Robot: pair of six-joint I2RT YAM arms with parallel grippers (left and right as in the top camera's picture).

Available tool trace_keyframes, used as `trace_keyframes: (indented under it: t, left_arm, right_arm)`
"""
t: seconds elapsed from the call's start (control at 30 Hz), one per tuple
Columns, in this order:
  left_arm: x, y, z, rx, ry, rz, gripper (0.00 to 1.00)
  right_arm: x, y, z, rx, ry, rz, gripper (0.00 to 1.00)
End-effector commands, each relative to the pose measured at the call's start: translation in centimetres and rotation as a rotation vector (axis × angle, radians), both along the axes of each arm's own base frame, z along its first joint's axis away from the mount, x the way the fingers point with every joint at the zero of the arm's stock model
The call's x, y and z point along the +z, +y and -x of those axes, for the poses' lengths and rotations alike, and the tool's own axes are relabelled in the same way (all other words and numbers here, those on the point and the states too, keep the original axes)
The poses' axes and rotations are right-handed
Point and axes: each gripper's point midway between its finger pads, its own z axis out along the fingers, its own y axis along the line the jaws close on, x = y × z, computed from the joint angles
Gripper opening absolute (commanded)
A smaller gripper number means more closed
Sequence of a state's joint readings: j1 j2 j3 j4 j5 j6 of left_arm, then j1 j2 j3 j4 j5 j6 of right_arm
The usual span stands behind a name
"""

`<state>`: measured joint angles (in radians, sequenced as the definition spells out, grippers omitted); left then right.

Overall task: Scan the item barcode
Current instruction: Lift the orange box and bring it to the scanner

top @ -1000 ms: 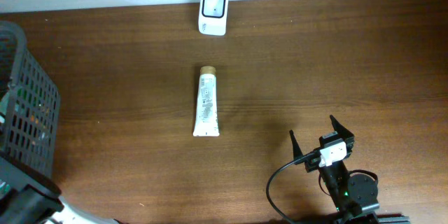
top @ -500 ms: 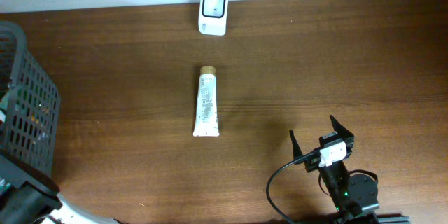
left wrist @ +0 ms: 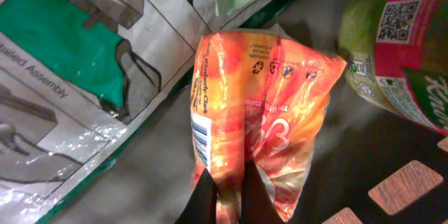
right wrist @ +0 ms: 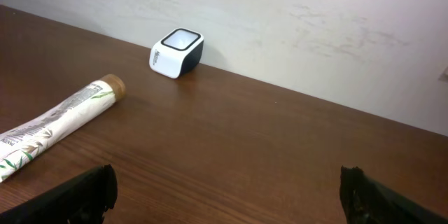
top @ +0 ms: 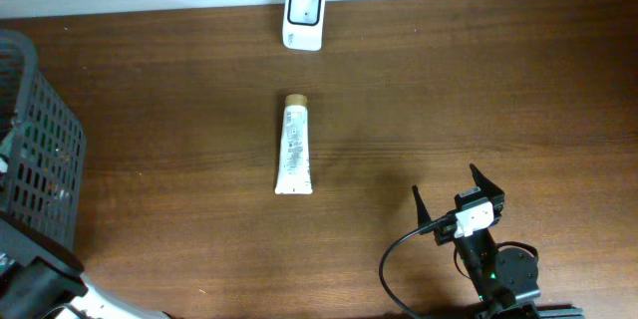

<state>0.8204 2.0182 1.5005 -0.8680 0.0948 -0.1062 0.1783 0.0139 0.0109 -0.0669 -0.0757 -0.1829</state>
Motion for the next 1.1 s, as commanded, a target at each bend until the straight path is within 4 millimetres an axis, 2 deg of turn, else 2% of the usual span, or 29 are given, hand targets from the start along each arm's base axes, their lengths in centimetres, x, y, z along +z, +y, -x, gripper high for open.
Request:
trace_keyframes:
  t: [0.0,0.07,0.17,0.33,0.4,0.47,0.63,0.7,0.77,0.87,0.9,0.97,1.07]
  left_arm:
    - [5.1,1.0,-0.8,0.033,-0.082,-0.092,0.0]
    - [7.2,1.0,-0.8,0.038,-0.119,-0.125,0.0]
    - [11.4,0.7,-0.6,0.037,-0.187,-0.193,0.0]
    - [17.3,-0.5,-0.3,0.065,-0.32,-0.258,0.0]
    - [21.2,-1.9,-0.5,0.04,-0.431,-0.291,0.0]
    - [23.4,-3.0,-0.6,0.033,-0.49,-0.314,0.0]
    - [31.6,-7.4,-1.0,-0.059,-0.683,-0.481,0.0]
    - [33.6,-8.8,-0.9,-0.086,-0.738,-0.511,0.0]
    - [34.7,-10.8,-1.1,-0.132,-0.774,-0.514,0.0]
    - [34.1,-13.7,-2.2,-0.209,-0.772,-0.464,0.0]
    - [33.2,-15.8,-3.2,-0.269,-0.76,-0.422,0.0]
    - [31.9,-18.5,-4.6,-0.351,-0.737,-0.367,0.0]
    - [28.9,-23.4,-6.5,-0.492,-0.67,-0.264,0.0]
  right_arm:
    - [-0.2,0.1,0.0,0.005,0.003,0.001,0.98]
    - [-0.2,0.1,0.0,0.005,0.003,0.001,0.98]
    - [-0.2,0.1,0.0,0.005,0.003,0.001,0.98]
    - [-0.2,0.1,0.0,0.005,0.003,0.001,0.98]
    - [-0.2,0.1,0.0,0.005,0.003,0.001,0.98]
    - [-0.2,0.1,0.0,0.005,0.003,0.001,0.98]
    - [-0.2,0.1,0.0,0.005,0.003,0.001,0.98]
    - [-0.2,0.1,0.0,0.005,0.003,0.001,0.98]
    - [-0.2,0.1,0.0,0.005,0.003,0.001,0.98]
    - [-0.2,0.1,0.0,0.005,0.003,0.001,0.98]
    - [-0.2,0.1,0.0,0.005,0.003,0.001,0.98]
    - [-0.2,0.1,0.0,0.005,0.003,0.001,0.98]
    - [-0.2,0.1,0.0,0.005,0.003,0.001,0.98]
